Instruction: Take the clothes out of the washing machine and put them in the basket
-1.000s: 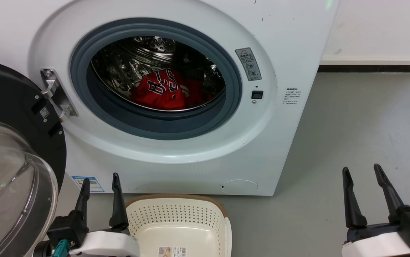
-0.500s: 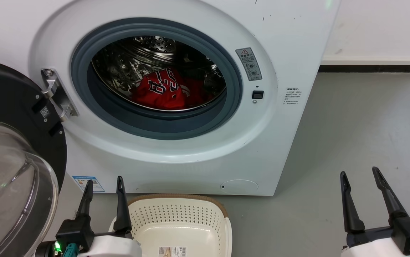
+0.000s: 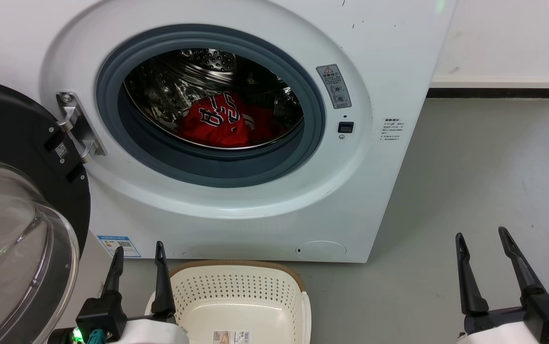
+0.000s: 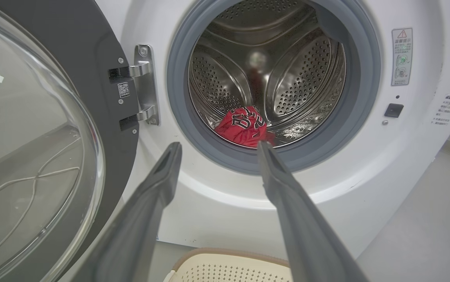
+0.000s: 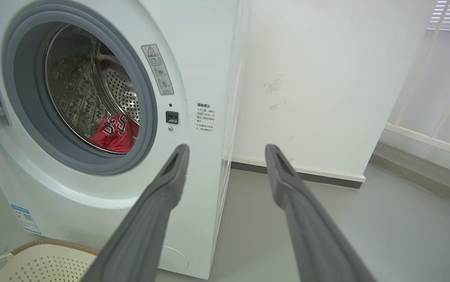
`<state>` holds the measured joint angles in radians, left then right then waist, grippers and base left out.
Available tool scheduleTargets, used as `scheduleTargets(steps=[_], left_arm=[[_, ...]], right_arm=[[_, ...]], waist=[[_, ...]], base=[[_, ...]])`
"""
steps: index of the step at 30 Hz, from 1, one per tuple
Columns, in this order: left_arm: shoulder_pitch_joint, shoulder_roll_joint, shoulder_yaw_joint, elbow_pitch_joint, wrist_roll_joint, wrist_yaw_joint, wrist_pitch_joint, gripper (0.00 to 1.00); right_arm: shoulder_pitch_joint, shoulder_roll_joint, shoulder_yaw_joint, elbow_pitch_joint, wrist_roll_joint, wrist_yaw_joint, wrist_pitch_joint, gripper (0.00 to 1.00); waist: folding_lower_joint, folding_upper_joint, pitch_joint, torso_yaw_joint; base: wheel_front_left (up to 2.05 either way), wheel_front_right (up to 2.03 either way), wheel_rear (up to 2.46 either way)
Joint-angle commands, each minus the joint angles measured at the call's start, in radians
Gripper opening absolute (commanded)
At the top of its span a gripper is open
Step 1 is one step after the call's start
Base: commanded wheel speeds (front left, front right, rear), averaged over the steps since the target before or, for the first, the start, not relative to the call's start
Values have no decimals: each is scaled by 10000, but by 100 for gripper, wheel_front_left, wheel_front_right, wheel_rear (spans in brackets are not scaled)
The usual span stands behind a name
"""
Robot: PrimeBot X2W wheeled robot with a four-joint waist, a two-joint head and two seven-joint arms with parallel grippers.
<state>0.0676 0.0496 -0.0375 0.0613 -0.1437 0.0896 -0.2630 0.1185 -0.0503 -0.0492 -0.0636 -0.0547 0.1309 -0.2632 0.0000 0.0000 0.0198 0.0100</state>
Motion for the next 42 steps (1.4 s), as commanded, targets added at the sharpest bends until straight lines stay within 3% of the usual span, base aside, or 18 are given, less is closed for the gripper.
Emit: scheduleTargets(steps=[1,25,32,42], left_arm=[[66,12,6,25,14,43,-29,100],[-346,12,9,524,36,-13,-26,100],[-1538,29,265,1480,248,-461,-26,100],[-4702,575,520,4211,599,-1153,-26,100]], right_arm=[[62,2,0,17,15,-5,-23,100],[-51,2,-50,75,163,-3,-23,100],[-241,2,68,-7,115,-5,-23,100],[-772,5,270,-74,12,-5,-23,100]], waist=[[0,0,-1,-2],[0,0,81,-33],[0,0,408,-142],[0,0,1242,-643]], base=[[0,0,0],[0,0,0],[0,0,0],[0,0,0]])
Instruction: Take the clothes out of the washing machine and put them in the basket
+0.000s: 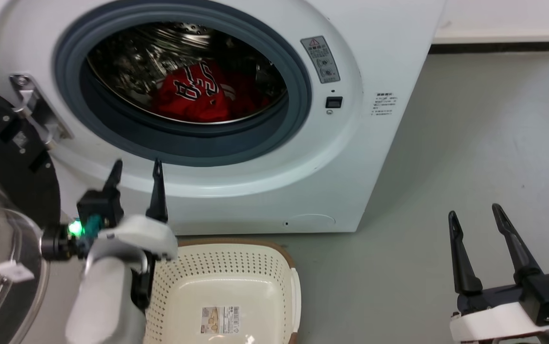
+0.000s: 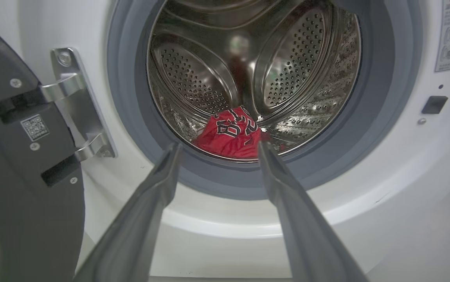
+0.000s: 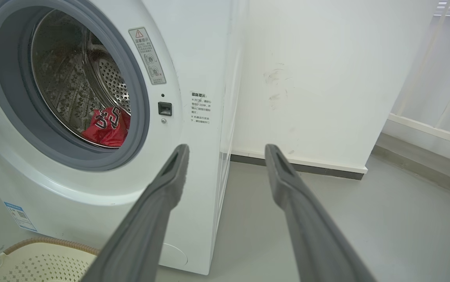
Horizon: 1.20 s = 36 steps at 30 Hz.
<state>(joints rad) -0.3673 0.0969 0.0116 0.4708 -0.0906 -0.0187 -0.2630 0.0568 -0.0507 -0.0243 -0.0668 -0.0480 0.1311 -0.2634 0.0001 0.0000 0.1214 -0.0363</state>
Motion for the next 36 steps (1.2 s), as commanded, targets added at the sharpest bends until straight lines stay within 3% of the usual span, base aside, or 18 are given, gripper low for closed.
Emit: scheduleTargets(steps=[1,14,26,36], left_arm=[[-697,160,6,447,101,-145,-26,100],[-5268,942,-377,4570,391,-473,252,100],[-8454,1961,-324,6803,306,-351,1519,100],[-10274,2741,-497,7629,390,-113,2999,100]], right_arm=[[-228,8,27,-49,-55,-7,-21,100],[-1304,15,299,-178,354,-7,-21,100],[-2080,17,683,-343,768,-7,-21,100],[-2462,17,915,-568,1120,-7,-20,100]], waist=[[-1,0,345,-248],[-1,0,2335,-1369],[-1,0,3895,-2296],[-1,0,5241,-2880]], base=[[0,0,0],[0,0,0],[0,0,0],[0,0,0]])
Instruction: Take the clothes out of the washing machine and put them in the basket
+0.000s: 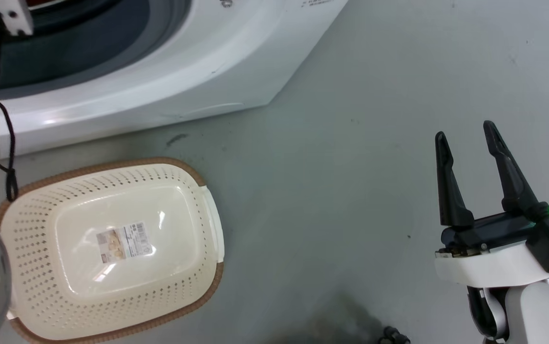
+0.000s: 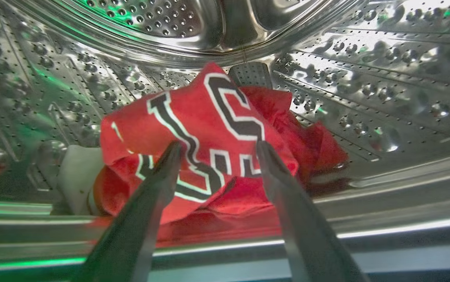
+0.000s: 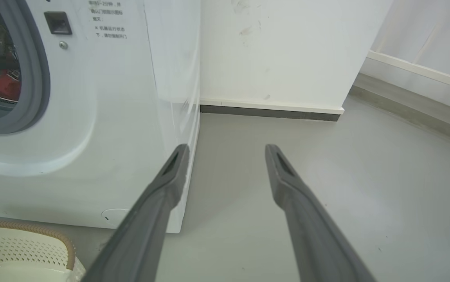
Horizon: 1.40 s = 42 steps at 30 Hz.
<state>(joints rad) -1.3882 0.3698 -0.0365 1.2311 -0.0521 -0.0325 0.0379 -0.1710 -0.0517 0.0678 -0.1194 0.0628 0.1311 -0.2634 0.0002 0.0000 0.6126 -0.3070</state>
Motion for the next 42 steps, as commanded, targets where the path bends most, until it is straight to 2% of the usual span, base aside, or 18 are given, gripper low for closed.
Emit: scheduleTargets(steps=[1,7,14,15,17,23,28,36,42], left_arm=[[-203,75,-60,62,38,36,123,100],[-879,281,-194,201,100,243,741,100],[-1051,294,-417,318,95,129,944,100],[-998,288,-460,347,107,114,1043,49],[-965,288,-469,361,48,114,1050,0],[-889,204,-552,378,-46,-22,671,0],[-466,-33,-606,372,-213,-195,-154,0],[745,-709,-643,383,-527,-477,-1939,0],[1764,-1224,-814,172,-662,-710,-2850,0]], right_arm=[[-218,27,-14,-46,56,-7,-21,100],[-378,27,-30,-119,173,-7,-20,100],[-504,25,-56,-82,248,-7,-21,100],[-524,25,-56,-70,256,-7,-21,100],[-557,25,-57,-63,261,-7,-21,100],[-535,25,-104,-75,161,-7,-21,100],[-419,27,-110,-59,17,-7,-19,100],[-139,22,-173,80,-311,-7,-21,100],[118,19,-247,203,-581,-7,-21,100]], waist=[[-2,0,440,-180],[-2,0,967,-186],[-2,0,1141,-116],[-2,0,1137,-109],[-2,0,1122,-104],[-2,0,978,-15],[-2,0,517,227],[-2,0,-650,882],[-2,0,-1488,1351]], base=[[0,0,0],[0,0,0],[0,0,0],[0,0,0],[0,0,0],[0,0,0],[0,0,0],[0,0,0],[0,0,0]])
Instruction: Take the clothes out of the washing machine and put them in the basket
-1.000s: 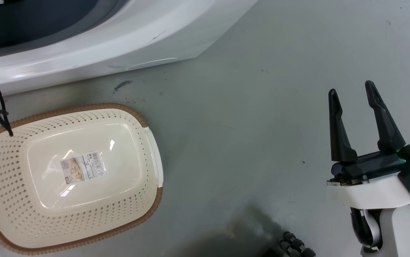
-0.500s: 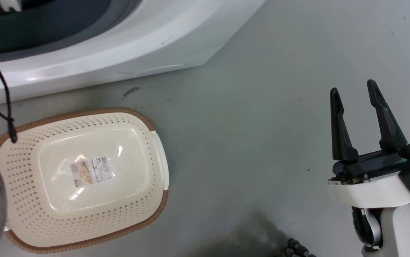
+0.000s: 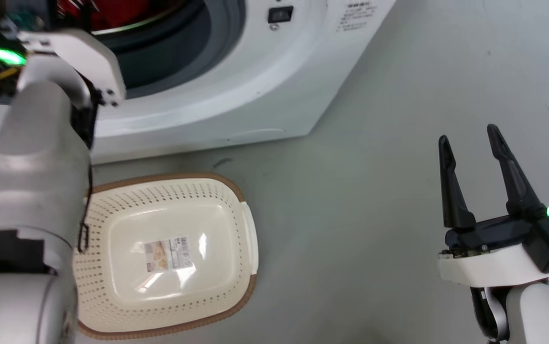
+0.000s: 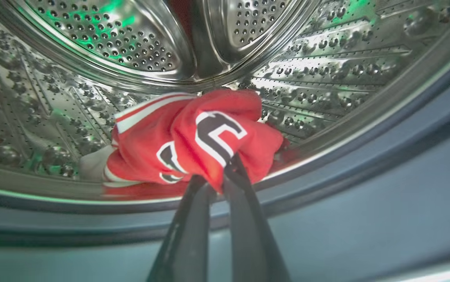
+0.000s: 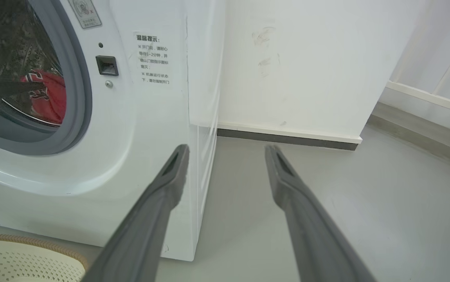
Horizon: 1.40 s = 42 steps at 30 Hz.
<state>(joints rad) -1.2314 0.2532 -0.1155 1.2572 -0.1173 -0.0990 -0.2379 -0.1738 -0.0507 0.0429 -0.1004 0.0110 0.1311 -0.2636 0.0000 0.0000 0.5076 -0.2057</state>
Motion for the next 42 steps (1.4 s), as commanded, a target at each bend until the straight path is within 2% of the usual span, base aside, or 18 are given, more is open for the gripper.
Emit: scheduleTargets(steps=[1,5,11,18,25,27,34,42], left_arm=[[376,-101,-67,-213,-14,-64,-166,0],[1227,-310,-155,-1032,-102,-147,-281,0],[2870,-439,-219,-3436,-126,-188,-281,0],[4560,-490,-268,-5749,-65,-95,-275,0],[5799,-413,-447,-7407,-34,-59,-274,0],[6485,-309,-455,-8579,-116,9,-79,0],[7681,-112,-521,-10934,-185,129,540,0],[9001,91,-563,-13038,-334,301,1217,0]], right_arm=[[193,10,2,43,-105,-7,-18,100],[495,10,-7,138,-258,-7,-19,100],[913,10,-63,267,-418,-7,-19,100],[1414,10,-17,418,-523,-7,-19,100],[1791,11,25,522,-514,-7,-19,100],[2002,11,-26,567,-499,-7,-19,100],[2310,11,-65,614,-507,-7,-19,100],[2497,11,-77,607,-477,-7,-19,100]], waist=[[0,0,-588,406],[0,0,-1197,656],[0,0,-2030,1020],[0,0,-2882,1339],[0,0,-3490,1525],[0,0,-3800,1634],[0,0,-4204,1746],[0,0,-4368,1843]], base=[[0,0,0],[0,0,0],[0,0,0],[0,0,0],[0,0,0],[0,0,0],[0,0,0],[0,0,0]])
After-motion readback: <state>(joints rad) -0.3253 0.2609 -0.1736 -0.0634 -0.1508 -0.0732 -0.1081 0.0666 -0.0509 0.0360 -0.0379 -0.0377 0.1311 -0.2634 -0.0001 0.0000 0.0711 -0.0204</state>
